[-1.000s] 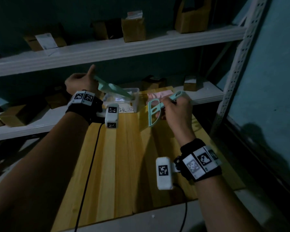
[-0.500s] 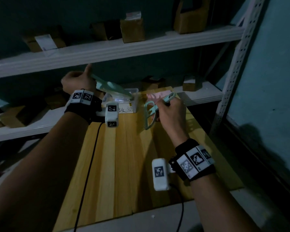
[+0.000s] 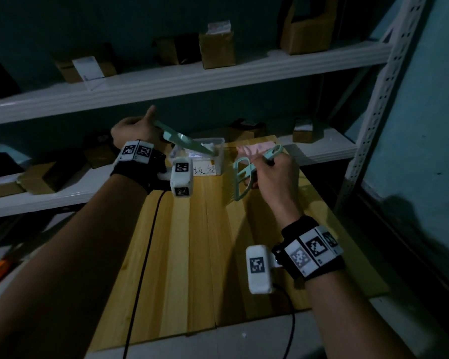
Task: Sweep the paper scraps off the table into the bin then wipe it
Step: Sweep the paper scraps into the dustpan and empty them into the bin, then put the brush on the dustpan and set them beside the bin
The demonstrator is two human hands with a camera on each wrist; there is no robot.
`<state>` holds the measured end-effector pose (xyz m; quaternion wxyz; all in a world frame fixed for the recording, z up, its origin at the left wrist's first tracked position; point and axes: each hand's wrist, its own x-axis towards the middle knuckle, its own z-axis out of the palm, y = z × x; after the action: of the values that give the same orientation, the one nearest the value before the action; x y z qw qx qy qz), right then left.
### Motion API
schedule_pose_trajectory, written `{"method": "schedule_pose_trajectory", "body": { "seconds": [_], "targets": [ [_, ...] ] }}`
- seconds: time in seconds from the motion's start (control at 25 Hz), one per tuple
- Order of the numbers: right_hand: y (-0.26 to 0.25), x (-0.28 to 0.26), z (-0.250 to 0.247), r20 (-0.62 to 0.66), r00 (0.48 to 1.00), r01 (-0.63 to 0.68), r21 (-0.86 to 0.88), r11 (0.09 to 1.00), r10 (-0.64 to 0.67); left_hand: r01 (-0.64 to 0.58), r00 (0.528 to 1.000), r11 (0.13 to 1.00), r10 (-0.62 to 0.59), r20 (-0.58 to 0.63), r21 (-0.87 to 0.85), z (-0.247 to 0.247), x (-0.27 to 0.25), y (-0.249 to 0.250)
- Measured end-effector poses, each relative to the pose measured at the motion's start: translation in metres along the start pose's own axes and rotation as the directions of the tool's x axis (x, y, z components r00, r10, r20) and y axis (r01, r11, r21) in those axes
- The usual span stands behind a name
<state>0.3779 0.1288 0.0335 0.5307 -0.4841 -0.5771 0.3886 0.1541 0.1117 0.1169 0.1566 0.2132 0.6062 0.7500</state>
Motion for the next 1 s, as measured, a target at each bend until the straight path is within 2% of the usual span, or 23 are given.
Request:
{"method": "schedule_pose_trajectory", "body": {
  "seconds": [0.08,0.12,0.16,0.2,0.32,0.48,0.6,0.68,0.88,1.0],
  "targets": [
    [-0.005,-0.001,-0.002,-0.009,1.0,-0.025,0.05,0.998,0.025,0.189,0.981,0.973,-0.181,0.07,-0.133,-0.004,-0.002,0.005],
    [-0.008,-0.001,-0.003,-0.016,1.0,-0.024,0.072,0.997,0.025,0.233,0.97,0.971,-0.229,0.079,-0.046,-0.01,0.0,0.003],
    [-0.01,-0.002,-0.004,-0.031,0.999,-0.027,0.113,0.993,0.03,0.344,0.935,0.928,-0.326,0.137,-0.143,-0.014,0.006,0.002],
    [-0.014,-0.003,-0.006,-0.035,0.998,-0.04,0.18,0.983,0.047,0.398,0.916,0.883,-0.368,0.158,-0.25,-0.02,0.016,-0.001],
    [-0.024,-0.009,-0.013,-0.018,0.993,-0.106,0.361,0.926,0.12,0.371,0.926,0.904,-0.342,0.161,-0.213,-0.034,0.019,0.002],
    [-0.03,-0.012,-0.02,-0.019,0.984,-0.146,0.466,0.873,0.174,0.449,0.893,0.816,-0.394,0.218,-0.365,-0.069,-0.011,-0.013],
    [-0.032,-0.011,-0.02,-0.01,0.982,-0.161,0.475,0.865,0.188,0.565,0.824,0.73,-0.485,0.293,-0.385,-0.106,-0.03,-0.042],
    [-0.029,-0.012,-0.018,0.003,0.981,-0.171,0.474,0.864,0.193,0.598,0.799,0.664,-0.535,0.274,-0.449,-0.121,-0.048,-0.062],
    [-0.025,-0.018,-0.004,0.047,0.983,-0.179,0.436,0.882,0.176,0.677,0.697,0.519,-0.68,0.229,-0.522,-0.133,-0.082,-0.078],
    [-0.023,-0.017,0.003,0.044,0.985,-0.172,0.403,0.899,0.169,0.696,0.696,0.549,-0.674,0.247,-0.462,-0.135,-0.09,-0.082]
  ]
}}
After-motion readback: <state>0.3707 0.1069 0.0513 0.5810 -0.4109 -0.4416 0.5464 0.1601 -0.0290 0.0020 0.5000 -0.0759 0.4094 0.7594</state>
